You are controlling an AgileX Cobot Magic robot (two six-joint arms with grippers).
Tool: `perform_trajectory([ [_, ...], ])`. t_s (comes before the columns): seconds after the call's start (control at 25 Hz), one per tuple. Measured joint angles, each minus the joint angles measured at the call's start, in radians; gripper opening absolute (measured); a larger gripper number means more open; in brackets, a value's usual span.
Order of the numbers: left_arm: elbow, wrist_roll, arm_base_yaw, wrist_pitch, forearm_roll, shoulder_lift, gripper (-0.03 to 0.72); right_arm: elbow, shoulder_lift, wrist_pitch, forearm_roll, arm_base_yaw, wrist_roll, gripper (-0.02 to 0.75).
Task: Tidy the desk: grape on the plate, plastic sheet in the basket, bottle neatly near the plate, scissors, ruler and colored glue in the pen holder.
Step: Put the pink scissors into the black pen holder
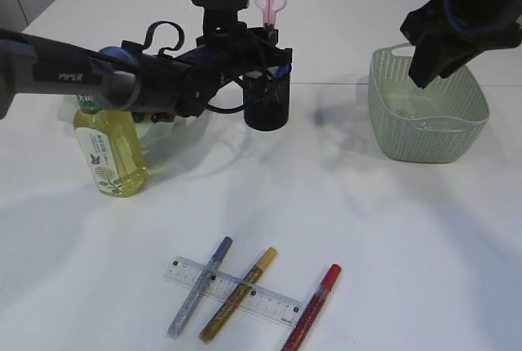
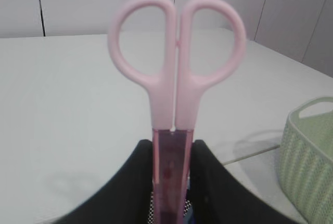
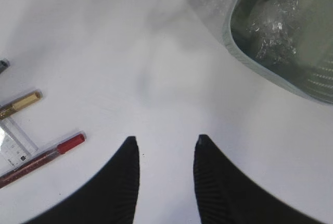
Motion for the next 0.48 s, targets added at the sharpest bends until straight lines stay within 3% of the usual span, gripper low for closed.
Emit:
perform_trajectory([
  [0.48, 0.0, 0.0, 0.0, 0.016, 0.003, 0.043, 0.166, 0.0, 0.0, -0.016, 0.0, 0.0, -0.005, 0.291],
])
